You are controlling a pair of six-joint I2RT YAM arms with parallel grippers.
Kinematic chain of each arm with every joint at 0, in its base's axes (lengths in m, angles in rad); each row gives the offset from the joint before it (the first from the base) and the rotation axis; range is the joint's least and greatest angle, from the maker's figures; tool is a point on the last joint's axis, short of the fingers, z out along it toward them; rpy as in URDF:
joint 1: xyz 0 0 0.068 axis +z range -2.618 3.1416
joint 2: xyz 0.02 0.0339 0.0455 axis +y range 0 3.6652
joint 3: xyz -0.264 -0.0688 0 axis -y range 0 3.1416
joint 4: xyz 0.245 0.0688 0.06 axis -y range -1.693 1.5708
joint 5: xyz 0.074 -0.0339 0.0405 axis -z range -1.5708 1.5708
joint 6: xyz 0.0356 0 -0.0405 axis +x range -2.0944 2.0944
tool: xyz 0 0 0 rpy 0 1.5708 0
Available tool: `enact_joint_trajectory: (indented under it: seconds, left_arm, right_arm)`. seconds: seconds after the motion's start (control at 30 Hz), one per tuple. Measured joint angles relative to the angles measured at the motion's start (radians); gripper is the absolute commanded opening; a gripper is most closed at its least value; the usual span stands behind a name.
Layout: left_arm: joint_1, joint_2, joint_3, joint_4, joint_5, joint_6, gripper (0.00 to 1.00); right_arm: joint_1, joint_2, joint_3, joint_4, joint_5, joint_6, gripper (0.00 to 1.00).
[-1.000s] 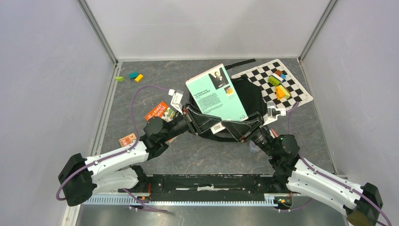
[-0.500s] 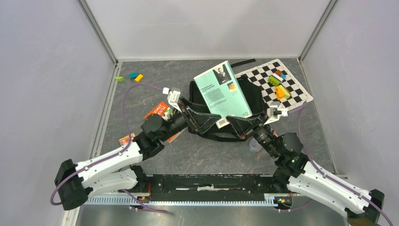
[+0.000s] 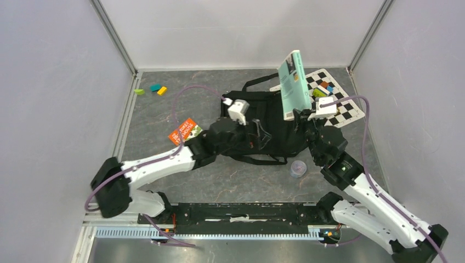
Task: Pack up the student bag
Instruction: Pick up the book from the center of the board, then place the book in the student bag.
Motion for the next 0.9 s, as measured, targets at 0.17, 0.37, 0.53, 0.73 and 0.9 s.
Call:
enact_joint_trajectory:
  seconds: [0.17,0.37,0.53,0.73,0.9]
  left_arm:
    - [-0.056,0.258,0.187,-0.057,-0.016,0.0,1.0]
    - [-0.106,0.542,0.443,-0.081,-0.053,-0.01,1.0]
    - [-0.142,0.774,0.712,-0.181,-0.118,-0.011,1.0]
    - [-0.154,1.002,0.972,-0.29,-0.217,-0.01,1.0]
    - [-0.151,1.1,1.043,-0.352,-0.281,-0.009,0.98]
  right_arm:
    - [-0.296,0.058,0.008,-0.065,-0.11,-0.016,0.0]
    - [-0.647,0.098,0.008,-0.176,-0.252,0.037,0.0]
    - [-0.76,0.068,0.004,-0.264,-0.292,0.077,0.0]
    - [-0.766,0.0,0.004,-0.324,-0.3,0.074,0.0]
    - [-0.766,-0.032,0.018,-0.367,-0.306,0.051,0.0]
